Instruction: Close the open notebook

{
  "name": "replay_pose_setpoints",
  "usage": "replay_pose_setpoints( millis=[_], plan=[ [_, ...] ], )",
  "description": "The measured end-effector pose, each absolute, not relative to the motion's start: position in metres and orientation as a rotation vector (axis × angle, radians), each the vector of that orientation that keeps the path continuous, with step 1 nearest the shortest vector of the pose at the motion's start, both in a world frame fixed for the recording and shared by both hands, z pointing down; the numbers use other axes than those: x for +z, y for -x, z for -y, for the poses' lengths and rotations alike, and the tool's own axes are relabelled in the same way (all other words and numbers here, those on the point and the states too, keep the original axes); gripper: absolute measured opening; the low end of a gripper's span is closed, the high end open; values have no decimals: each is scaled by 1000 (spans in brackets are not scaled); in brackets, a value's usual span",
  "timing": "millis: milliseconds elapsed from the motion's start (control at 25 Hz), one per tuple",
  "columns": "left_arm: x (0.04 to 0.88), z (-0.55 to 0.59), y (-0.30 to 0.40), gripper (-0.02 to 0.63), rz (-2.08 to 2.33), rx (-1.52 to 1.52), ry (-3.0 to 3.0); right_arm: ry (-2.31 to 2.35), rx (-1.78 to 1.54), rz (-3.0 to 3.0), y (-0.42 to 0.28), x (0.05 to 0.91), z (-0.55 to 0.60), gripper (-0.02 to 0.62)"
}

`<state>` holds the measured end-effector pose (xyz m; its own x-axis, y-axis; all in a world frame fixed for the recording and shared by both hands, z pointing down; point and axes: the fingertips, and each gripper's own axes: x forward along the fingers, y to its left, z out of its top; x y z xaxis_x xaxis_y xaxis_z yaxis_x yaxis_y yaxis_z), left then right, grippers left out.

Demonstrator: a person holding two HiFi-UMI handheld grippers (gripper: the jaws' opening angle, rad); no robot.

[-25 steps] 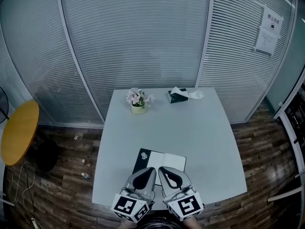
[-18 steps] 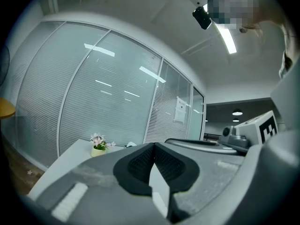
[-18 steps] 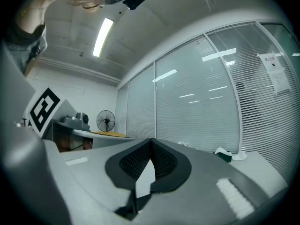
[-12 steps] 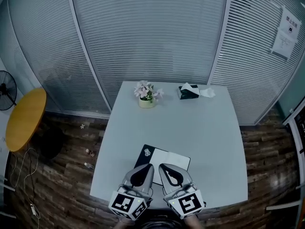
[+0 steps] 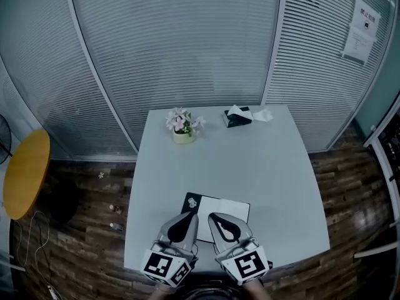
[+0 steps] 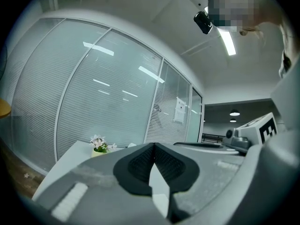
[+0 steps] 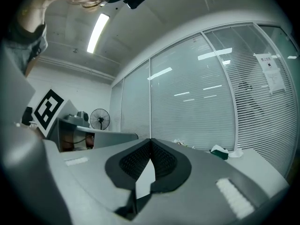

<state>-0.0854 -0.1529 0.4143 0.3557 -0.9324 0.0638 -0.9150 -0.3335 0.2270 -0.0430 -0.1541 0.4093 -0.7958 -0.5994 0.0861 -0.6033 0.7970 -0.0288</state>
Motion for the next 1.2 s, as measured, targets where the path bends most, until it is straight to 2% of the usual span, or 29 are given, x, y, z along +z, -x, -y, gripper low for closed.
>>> replay_pose_setpoints(
  millis=[600,1200],
  plan=[
    [450,153,120,3,1535,-41,-2401,-1155,126,2818,65,428,153,2],
    [538,156,141,3,1418,123,-2312,-1252,171,2702,68,450,156,2]
  ],
)
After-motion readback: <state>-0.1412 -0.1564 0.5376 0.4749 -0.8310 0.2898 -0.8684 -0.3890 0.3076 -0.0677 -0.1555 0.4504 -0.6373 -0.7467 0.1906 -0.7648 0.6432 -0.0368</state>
